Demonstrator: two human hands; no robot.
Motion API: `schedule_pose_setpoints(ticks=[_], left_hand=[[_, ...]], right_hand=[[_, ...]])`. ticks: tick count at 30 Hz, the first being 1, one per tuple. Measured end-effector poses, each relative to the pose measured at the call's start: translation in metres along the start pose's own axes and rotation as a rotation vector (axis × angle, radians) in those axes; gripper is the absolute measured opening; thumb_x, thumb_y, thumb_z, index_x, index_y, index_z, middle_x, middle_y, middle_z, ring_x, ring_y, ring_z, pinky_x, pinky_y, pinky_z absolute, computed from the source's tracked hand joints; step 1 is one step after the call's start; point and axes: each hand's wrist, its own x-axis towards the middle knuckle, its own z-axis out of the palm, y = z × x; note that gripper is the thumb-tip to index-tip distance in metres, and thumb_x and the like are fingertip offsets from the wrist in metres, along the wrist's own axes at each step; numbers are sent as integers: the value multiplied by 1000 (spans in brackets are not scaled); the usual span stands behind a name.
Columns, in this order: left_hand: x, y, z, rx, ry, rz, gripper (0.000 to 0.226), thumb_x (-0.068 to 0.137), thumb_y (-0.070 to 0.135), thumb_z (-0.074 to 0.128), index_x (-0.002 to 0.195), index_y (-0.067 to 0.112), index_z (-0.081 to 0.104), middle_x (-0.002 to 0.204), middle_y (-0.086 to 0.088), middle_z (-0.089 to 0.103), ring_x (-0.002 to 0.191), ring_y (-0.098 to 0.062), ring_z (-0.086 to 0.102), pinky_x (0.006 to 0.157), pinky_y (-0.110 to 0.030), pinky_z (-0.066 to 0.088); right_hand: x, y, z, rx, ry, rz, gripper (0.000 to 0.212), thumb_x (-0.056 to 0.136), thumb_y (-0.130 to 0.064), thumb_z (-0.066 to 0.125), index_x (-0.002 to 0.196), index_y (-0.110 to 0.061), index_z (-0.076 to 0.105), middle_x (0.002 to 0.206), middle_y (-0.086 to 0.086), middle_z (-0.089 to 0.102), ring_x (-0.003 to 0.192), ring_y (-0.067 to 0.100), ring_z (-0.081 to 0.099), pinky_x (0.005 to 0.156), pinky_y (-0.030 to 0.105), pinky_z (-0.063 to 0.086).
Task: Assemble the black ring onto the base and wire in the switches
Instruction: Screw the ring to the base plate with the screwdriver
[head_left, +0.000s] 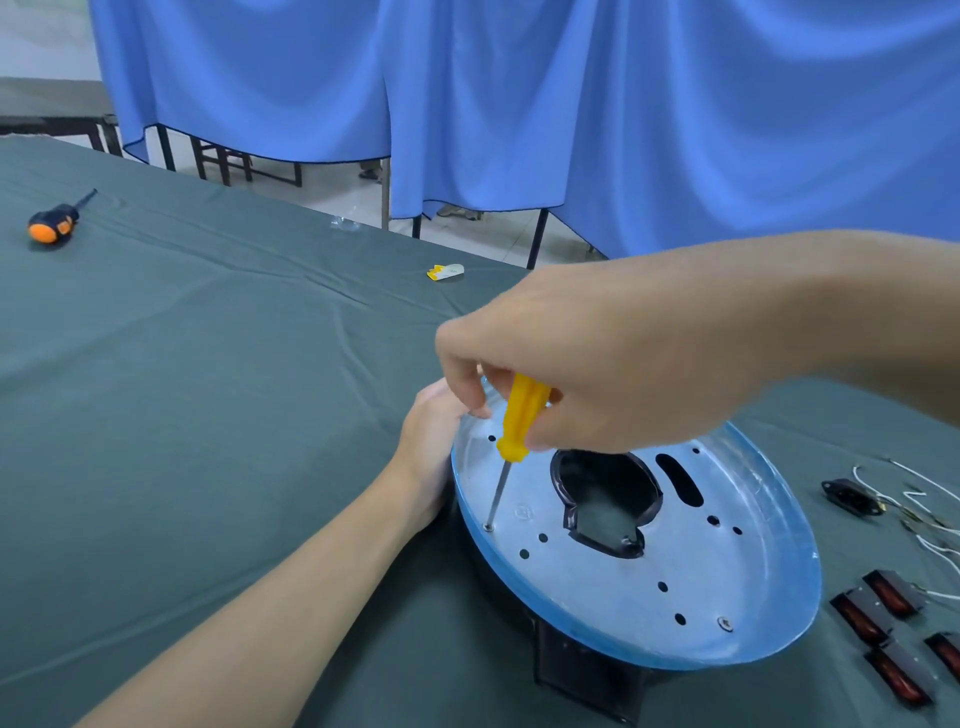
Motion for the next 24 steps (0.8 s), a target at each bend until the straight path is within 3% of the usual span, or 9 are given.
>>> schedule_pose_setpoints(ticks=[4, 6, 9, 13, 16, 18, 20, 22, 24], left_hand=[[-1, 3, 0, -15, -8, -7, 23, 61, 15, 50, 43, 25, 60, 53, 2, 57, 50, -14, 56, 49, -19, 46], [1, 1, -1, -6, -25, -5, 35, 70, 10, 49, 40, 25, 59, 48, 5, 55, 44, -11, 54, 44, -15, 43], [2, 0, -2, -2, -11, -1, 56, 83, -4, 41, 37, 26, 54, 44, 9, 49, 40, -8, 49, 41, -13, 39], [1, 1, -1, 5, -13, 18, 30, 62, 12, 48, 35, 26, 53, 44, 6, 53, 43, -9, 53, 43, -13, 42], [0, 1, -1, -44, -52, 16, 24, 60, 15, 49, 40, 25, 57, 48, 5, 54, 45, -11, 53, 44, -15, 43], [2, 0, -3, -33, -60, 22, 33, 68, 10, 49, 40, 25, 55, 47, 7, 50, 45, -12, 50, 43, -14, 41], [4, -1, -3, -20, -69, 41, 43, 76, 4, 46, 39, 26, 53, 46, 10, 48, 44, -10, 48, 44, -14, 39], [5, -3, -4, -7, -59, 28, 45, 77, 4, 45, 37, 25, 53, 45, 9, 49, 42, -8, 49, 45, -14, 40], [6, -5, -5, 3, -56, 27, 56, 82, -3, 39, 35, 25, 54, 42, 9, 49, 39, -8, 49, 42, -13, 39]], right_hand=[[-8, 0, 2, -5, 96, -51, 37, 95, -43, 48, 64, -24, 41, 58, -6, 41, 57, 8, 42, 42, 29, 28], [-11, -2, 4, 0, 39, -57, 29, 98, -44, 41, 73, -30, 41, 70, -7, 45, 67, 12, 48, 47, 26, 33], [-13, 1, -2, 128, -77, 1, 15, 93, -38, 50, 100, -32, 39, 93, -13, 44, 79, 3, 45, 64, 20, 38], [-14, -1, -1, 118, 9, -42, 20, 92, -35, 56, 78, -31, 42, 78, -12, 44, 77, 4, 46, 61, 27, 41], [-12, -2, 7, 9, 105, -47, 28, 98, -44, 43, 80, -23, 47, 66, -8, 40, 68, 10, 45, 51, 27, 39], [-12, 0, 4, 83, 44, 7, 22, 95, -48, 45, 91, -27, 45, 73, -10, 44, 69, 4, 42, 55, 19, 39], [-13, 2, -2, 157, -85, 60, 20, 90, -42, 54, 103, -31, 42, 90, -11, 51, 74, 4, 48, 67, 26, 46], [-16, 2, -4, 122, -130, 36, 17, 90, -34, 57, 99, -34, 43, 90, -19, 55, 76, -2, 48, 61, 27, 42], [-18, 1, -1, 97, -64, 22, 17, 89, -43, 57, 88, -29, 46, 81, -34, 53, 78, -13, 42, 51, 24, 28]])
